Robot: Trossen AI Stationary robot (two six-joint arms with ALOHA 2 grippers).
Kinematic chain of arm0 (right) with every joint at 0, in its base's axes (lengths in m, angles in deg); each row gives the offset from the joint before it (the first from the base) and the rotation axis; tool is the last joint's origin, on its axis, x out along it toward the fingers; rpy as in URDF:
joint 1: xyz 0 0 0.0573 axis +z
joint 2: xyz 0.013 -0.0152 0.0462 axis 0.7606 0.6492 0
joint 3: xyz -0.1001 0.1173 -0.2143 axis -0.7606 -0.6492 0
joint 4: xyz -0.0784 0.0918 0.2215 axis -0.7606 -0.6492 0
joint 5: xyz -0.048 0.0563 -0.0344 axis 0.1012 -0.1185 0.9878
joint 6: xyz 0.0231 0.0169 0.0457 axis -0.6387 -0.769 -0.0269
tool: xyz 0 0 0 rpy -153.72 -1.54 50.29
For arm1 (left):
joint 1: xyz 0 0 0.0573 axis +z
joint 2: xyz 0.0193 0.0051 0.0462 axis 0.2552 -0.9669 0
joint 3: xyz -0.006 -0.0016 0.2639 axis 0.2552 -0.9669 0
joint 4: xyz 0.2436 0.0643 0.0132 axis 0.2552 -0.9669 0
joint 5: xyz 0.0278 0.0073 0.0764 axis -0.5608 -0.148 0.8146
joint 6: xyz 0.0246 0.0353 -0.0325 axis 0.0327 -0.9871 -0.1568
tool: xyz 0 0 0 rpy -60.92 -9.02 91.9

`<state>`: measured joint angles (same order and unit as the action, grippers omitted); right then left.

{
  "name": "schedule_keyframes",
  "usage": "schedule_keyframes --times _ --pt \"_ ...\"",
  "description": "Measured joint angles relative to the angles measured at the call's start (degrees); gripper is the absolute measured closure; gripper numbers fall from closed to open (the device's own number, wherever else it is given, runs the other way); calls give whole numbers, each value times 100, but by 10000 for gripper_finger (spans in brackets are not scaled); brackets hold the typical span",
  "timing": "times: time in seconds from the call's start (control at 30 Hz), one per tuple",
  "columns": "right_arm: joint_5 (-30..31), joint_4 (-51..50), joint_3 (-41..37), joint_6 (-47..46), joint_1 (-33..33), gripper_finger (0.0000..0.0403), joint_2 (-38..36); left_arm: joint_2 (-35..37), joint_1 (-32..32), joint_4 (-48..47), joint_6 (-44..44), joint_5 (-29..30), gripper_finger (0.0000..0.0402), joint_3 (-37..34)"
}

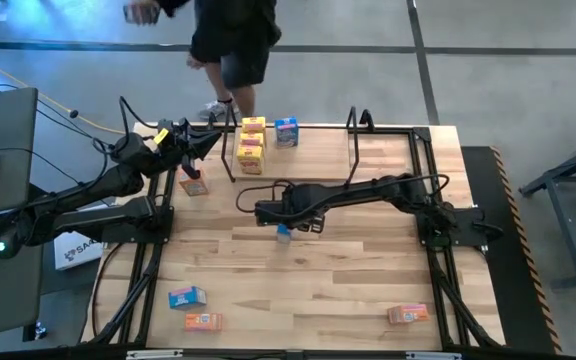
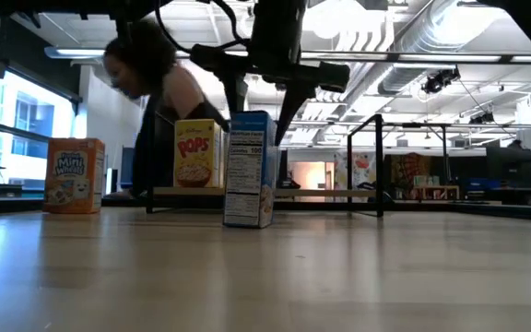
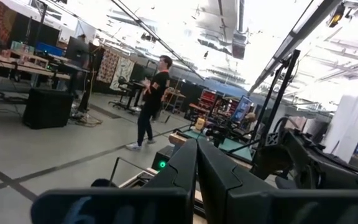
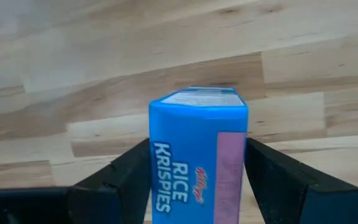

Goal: Stack cereal on shelf
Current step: Put the top blue cereal box on the shelf aligned with the other blue cereal box

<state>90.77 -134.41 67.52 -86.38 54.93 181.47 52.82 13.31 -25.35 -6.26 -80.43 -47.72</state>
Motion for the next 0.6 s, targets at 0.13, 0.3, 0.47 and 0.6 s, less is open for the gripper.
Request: schedule_keyframes --times 0.13,0.3,0.47,0.6 --pt "-19 5 0 244 -14 188 41 -73 0 2 4 0 396 0" --pt "165 22 0 529 -43 260 -72 -100 0 7 7 -2 396 0" --pt "406 -80 227 1516 -246 353 -294 -100 0 8 7 -4 396 0" --pt "385 -618 929 3146 -607 378 -317 -100 0 7 7 -4 396 0"
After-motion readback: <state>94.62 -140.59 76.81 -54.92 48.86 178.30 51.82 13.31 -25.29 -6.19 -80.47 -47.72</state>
